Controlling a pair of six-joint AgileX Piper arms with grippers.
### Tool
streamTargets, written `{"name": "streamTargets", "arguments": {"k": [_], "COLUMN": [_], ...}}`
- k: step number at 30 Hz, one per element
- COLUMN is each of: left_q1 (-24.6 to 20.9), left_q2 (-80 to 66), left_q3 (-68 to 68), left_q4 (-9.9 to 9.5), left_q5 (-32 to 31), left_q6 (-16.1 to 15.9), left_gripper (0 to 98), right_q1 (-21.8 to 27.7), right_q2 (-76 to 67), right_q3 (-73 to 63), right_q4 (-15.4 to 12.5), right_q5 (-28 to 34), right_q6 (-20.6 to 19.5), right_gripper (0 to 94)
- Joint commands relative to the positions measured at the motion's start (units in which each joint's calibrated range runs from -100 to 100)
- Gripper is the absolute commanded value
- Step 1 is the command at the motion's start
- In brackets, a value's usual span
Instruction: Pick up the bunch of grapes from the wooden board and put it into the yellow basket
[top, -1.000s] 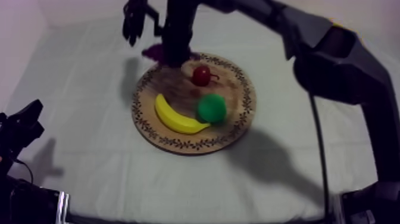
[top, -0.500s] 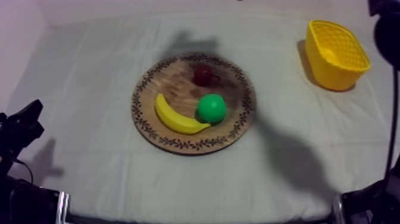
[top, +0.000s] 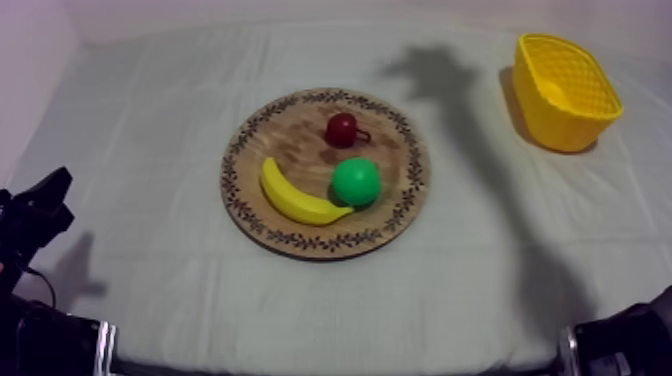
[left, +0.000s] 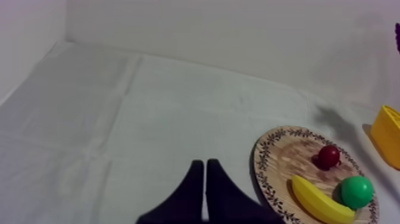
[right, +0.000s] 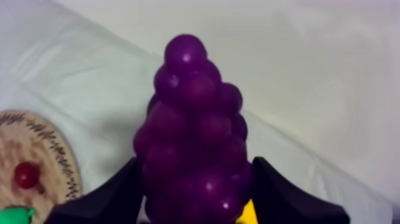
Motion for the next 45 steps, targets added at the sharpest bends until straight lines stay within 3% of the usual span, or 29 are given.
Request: {"name": "streamTargets", "arguments": {"k": [1,16,20,33,40,45], "left_q1": [0.0,0.0,0.0,0.0,0.0,0.0], "left_q2": [0.0,0.0,0.0,0.0,0.0,0.0], "left_q3": [0.0,0.0,0.0,0.0,0.0,0.0], "left_q4": [0.02,0.02,0.02,0.02,0.02,0.02], "left_q5": [0.0,0.0,0.0,0.0,0.0,0.0], "left_q6": [0.0,0.0,0.0,0.0,0.0,0.0], "left_gripper": [0.1,0.1,0.1,0.1,0.1,0.1], "right_q1": [2.1,8.4,9.6,12.9,14.4,14.7], "right_q2": [-1.5,-2.7,-0.6,7.3,9.1,8.7], "right_q3": [3.4,20.6,24.1,25.1,25.3,27.1], "right_q4": [0.9,7.8,9.0,6.0,5.3,4.9], "right_q5": [-1.5,-7.7,-9.3,-10.5,-12.1,-14.3], "right_q6": [-1.7,-14.9,-16.5,-9.7,-7.5,-6.6], "right_gripper": [26.7,26.1,25.8,34.1,54.2,63.5]}}
